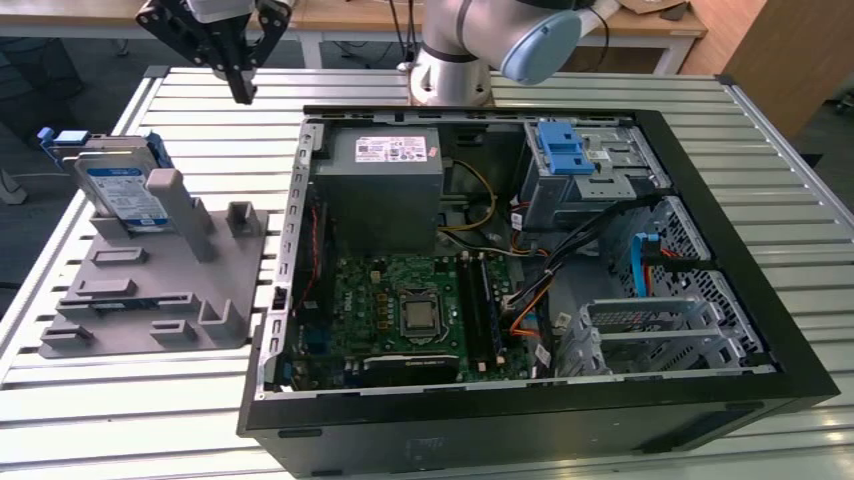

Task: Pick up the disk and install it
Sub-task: 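Reach for the disk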

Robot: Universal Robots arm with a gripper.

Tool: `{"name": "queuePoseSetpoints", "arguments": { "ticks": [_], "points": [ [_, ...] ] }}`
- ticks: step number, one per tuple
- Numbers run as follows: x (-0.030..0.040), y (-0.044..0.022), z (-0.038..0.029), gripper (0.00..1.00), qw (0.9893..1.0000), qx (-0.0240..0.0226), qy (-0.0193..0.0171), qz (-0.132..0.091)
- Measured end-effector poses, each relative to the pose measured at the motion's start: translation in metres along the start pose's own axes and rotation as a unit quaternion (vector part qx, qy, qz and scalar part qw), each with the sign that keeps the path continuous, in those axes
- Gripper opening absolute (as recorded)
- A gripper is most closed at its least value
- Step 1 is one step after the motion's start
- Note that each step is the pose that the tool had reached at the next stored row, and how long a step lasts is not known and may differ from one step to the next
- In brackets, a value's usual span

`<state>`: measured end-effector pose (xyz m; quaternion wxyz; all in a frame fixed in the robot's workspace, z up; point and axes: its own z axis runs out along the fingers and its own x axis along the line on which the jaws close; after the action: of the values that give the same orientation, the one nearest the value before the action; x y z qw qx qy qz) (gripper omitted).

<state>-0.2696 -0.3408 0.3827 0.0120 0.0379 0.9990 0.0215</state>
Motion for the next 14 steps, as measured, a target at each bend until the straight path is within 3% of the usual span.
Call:
{"name": "queuePoseSetpoints", "arguments": {
  "ticks": [6, 14],
  "points": [
    [0.0088, 0.0025, 0.0008, 0.11, 1.0, -0.0001, -0.0001, 0.0],
    [0.0092, 0.0025, 0.0008, 0.11, 1.0, 0.0, 0.0, 0.0]
  ]
}}
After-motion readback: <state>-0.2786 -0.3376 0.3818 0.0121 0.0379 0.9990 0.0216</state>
